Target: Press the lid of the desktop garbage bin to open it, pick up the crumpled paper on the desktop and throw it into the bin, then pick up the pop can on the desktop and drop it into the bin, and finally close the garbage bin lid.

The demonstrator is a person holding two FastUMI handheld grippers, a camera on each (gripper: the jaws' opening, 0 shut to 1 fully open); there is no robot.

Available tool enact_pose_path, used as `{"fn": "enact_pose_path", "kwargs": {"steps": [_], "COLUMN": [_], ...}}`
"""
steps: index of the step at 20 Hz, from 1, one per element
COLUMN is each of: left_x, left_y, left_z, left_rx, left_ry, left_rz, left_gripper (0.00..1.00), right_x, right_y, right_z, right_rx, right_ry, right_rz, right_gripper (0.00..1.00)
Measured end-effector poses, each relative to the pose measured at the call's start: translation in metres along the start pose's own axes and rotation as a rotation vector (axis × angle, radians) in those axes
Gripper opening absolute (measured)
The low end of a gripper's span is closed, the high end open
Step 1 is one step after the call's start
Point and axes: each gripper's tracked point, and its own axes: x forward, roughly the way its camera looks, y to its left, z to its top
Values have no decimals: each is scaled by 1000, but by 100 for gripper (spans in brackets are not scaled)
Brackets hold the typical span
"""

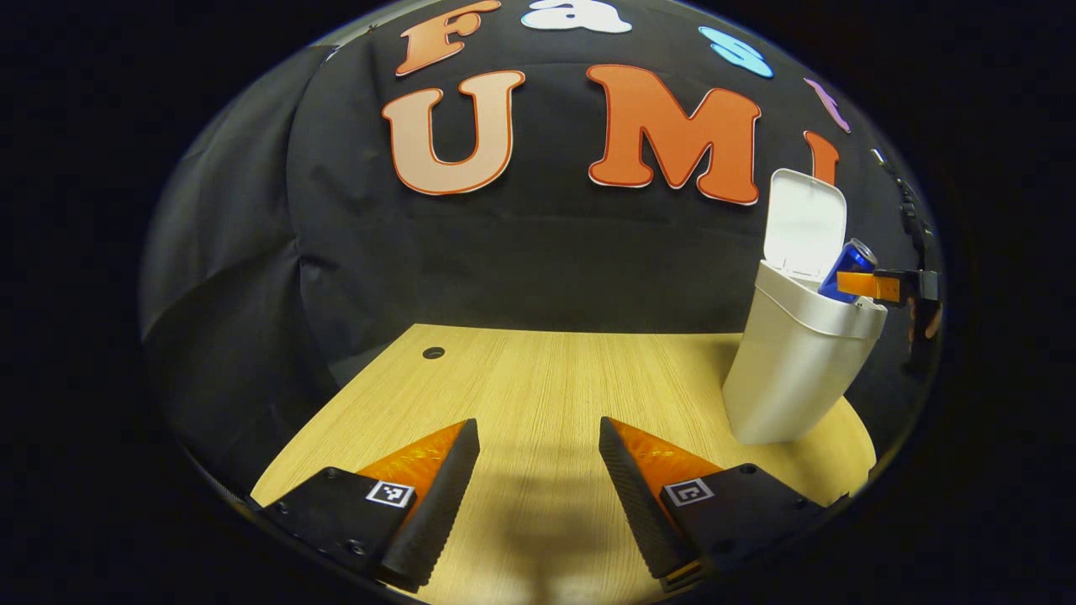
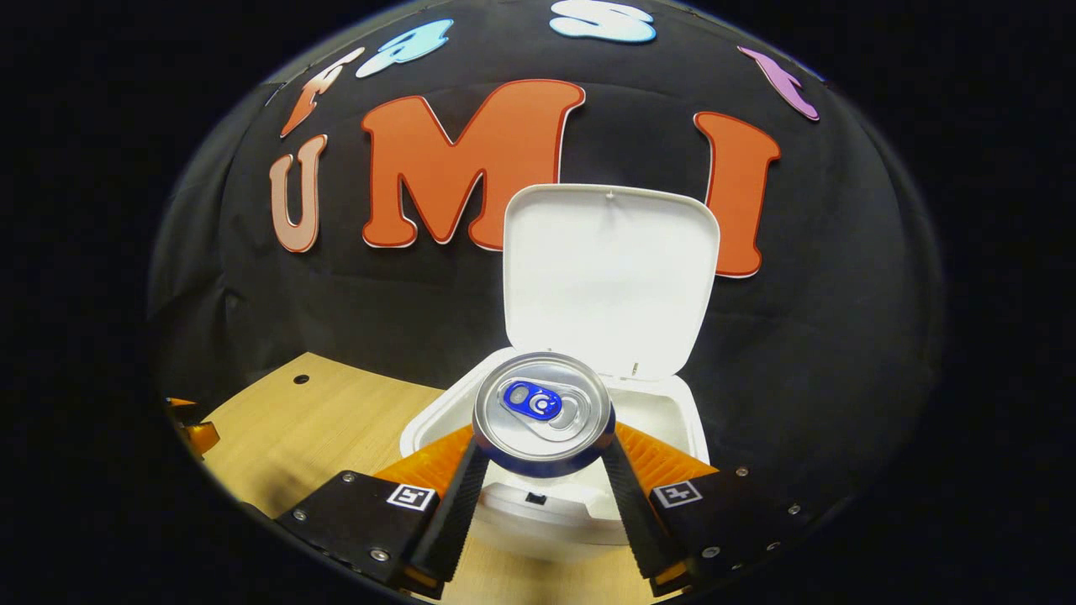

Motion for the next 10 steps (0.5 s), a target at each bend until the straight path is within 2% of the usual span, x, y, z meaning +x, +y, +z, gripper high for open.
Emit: {"fn": "enact_pose_path", "kwargs": {"steps": [4,10], "left_x": [5,9], "left_y": [-1,-3], "left_z": [-1,-1], "left_rx": [2,5], "left_ry": [6,11], "left_rz": [-3,-15], "left_gripper": [92,92], "right_x": [10,14], "right_y": [-4,-6], "right_z": [-14,-15], "right_rx": [9,51], "right_ry": [55,70], "right_rz": [-10,-18], "right_gripper": [79,81]}}
